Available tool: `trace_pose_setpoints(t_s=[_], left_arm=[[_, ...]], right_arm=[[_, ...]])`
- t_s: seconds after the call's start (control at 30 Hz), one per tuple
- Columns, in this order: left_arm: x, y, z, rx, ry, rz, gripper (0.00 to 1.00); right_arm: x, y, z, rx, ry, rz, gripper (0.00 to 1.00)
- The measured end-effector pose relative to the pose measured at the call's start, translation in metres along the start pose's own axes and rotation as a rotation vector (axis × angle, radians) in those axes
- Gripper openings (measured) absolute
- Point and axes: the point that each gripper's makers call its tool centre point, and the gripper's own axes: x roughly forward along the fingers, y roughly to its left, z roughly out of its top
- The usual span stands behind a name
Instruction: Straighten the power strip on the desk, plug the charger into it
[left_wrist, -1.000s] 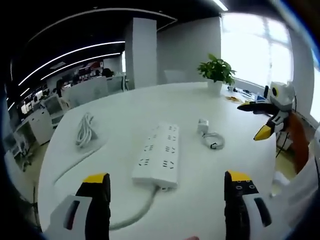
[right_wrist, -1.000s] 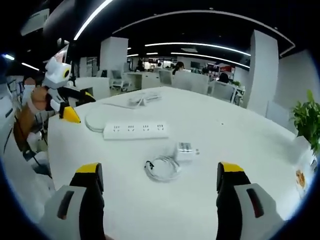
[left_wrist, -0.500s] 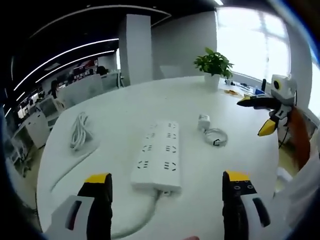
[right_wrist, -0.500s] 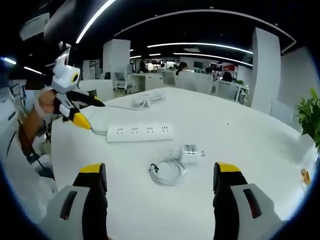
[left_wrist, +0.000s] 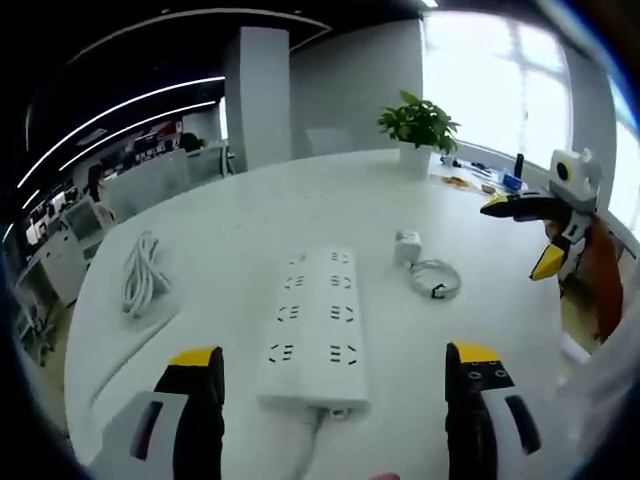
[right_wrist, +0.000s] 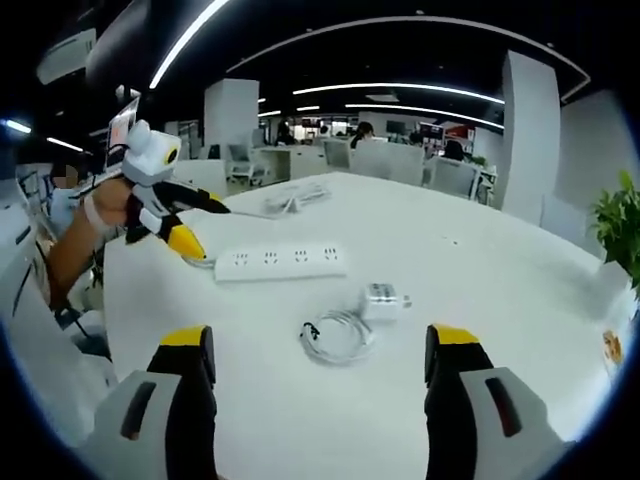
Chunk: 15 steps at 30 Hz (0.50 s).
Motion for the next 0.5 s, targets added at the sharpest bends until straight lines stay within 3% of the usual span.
trace_pose_setpoints(t_s=[0.13, 0.3, 0.5], left_arm=[[0.011, 0.000, 0.000, -0.001, 0.020, -0.033, 0.91], [0.029, 0.006, -0.007, 0.030, 0.079, -0.034, 0.90], [0.041, 0.014, -0.008, 0.028, 0.104, -0.028, 0.90]], right_arm=[[-0.002, 0.000, 0.001, 0.012, -0.018, -0.004, 0.85], [-0.006, 0.000, -0.002, 0.015, -0.016, -0.006, 0.84], [-0.007, -0.002, -0.006, 0.033, -0.010, -0.008, 0.84]])
